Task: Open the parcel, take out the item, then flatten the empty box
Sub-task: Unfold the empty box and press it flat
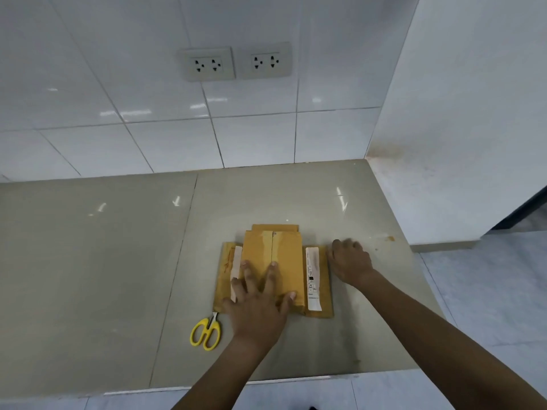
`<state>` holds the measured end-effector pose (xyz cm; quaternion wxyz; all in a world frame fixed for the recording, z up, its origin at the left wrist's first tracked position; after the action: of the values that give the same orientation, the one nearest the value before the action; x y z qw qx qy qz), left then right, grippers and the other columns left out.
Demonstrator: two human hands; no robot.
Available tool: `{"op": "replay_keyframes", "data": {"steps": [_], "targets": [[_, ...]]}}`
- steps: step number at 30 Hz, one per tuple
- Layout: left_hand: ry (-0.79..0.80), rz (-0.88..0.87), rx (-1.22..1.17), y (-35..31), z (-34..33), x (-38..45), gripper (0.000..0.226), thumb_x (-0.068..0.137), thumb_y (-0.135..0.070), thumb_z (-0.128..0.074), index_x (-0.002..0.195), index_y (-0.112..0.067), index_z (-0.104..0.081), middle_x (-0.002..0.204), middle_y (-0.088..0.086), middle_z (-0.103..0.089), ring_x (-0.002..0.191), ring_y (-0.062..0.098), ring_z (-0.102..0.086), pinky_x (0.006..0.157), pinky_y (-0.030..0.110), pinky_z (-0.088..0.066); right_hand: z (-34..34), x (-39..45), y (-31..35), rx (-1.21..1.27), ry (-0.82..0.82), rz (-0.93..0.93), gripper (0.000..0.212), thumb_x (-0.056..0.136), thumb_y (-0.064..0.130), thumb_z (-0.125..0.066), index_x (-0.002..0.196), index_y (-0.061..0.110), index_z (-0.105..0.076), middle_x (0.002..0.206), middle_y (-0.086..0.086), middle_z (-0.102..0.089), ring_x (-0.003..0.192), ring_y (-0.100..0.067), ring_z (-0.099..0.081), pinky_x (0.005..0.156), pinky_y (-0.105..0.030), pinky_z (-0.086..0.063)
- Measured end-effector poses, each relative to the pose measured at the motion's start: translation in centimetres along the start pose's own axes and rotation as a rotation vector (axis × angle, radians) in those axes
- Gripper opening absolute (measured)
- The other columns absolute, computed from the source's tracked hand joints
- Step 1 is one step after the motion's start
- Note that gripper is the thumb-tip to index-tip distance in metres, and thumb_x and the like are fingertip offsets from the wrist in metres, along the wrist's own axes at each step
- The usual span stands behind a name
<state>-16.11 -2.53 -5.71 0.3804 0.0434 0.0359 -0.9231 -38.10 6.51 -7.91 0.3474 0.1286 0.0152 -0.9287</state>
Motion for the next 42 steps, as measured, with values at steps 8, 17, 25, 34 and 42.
{"op": "replay_keyframes", "data": {"steps": [8, 17, 25, 34, 42], "targets": [[0.061, -0.065, 0.053, -0.6, 1.5, 0.6, 0.077, 0.089, -0.072, -0.017, 0.151, -0.032, 0.003, 0.156, 0.030, -0.009, 0.128, 0.047, -0.037, 0.098, 0.052, -0.039, 1.8, -1.0, 1.7, 0.388, 0.013, -0.017, 0.043, 0.101, 0.035, -0.027, 0.141, 0.021, -0.033, 0.108, -0.011, -0.067, 0.110, -0.035, -0.058, 0.104, -0.050, -0.031], [-0.046, -0.041, -0.144, 0.9, 3.8, 2.8, 0.085, 0.092, -0.054, -0.044, 0.153, -0.014, 0.000, 0.132, 0.014, -0.046, 0.095, 0.027, -0.064, 0.073, 0.033, -0.049, 3.0, -3.1, 10.0, 0.877, 0.034, 0.001, 0.063, 0.098, 0.036, -0.045, 0.151, 0.014, -0.018, 0.147, -0.016, -0.043, 0.130, -0.035, -0.046, 0.101, -0.039, -0.039], [-0.010, 0.051, -0.322, 2.7, 4.4, 4.5, 0.070, 0.093, -0.034, -0.042, 0.152, -0.015, -0.009, 0.133, 0.014, -0.045, 0.095, 0.031, -0.062, 0.061, 0.032, -0.041, 2.6, -3.3, 10.5, 0.783, -0.033, -0.091, 0.097, 0.080, 0.041, -0.070, 0.150, 0.015, -0.009, 0.138, -0.014, -0.047, 0.115, -0.033, -0.055, 0.082, -0.033, -0.044], [0.077, 0.029, -0.318, 2.2, 4.3, 5.2, 0.094, 0.081, -0.057, -0.057, 0.150, -0.013, -0.010, 0.137, 0.016, -0.039, 0.108, 0.032, -0.057, 0.067, 0.032, -0.043, 3.2, -2.8, 4.7, 1.275, -0.060, -0.302, 0.020, 0.093, 0.019, -0.037, 0.076, 0.012, -0.043, 0.080, -0.009, -0.047, 0.075, -0.022, -0.043, 0.070, -0.035, -0.031], [0.104, 0.245, -0.913, 10.8, 1.4, 5.2, 0.047, 0.093, -0.023, -0.047, 0.139, -0.024, -0.038, 0.124, 0.011, -0.059, 0.104, 0.033, -0.058, 0.086, 0.037, -0.050, 1.8, -3.5, 0.9, 0.697, -0.166, -0.249, 0.038, 0.089, 0.012, -0.062, 0.125, 0.008, -0.049, 0.119, -0.016, -0.049, 0.104, -0.033, -0.056, 0.085, -0.037, -0.047]]}}
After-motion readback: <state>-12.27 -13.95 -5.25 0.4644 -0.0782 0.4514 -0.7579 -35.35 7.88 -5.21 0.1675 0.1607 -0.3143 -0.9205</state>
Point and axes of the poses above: each hand's wrist, its own x-axis towards the middle knuckle, its own z-axis out of the back of the hand, y = z × x, the point moved 8 cm from there along x, towards the middle knuckle
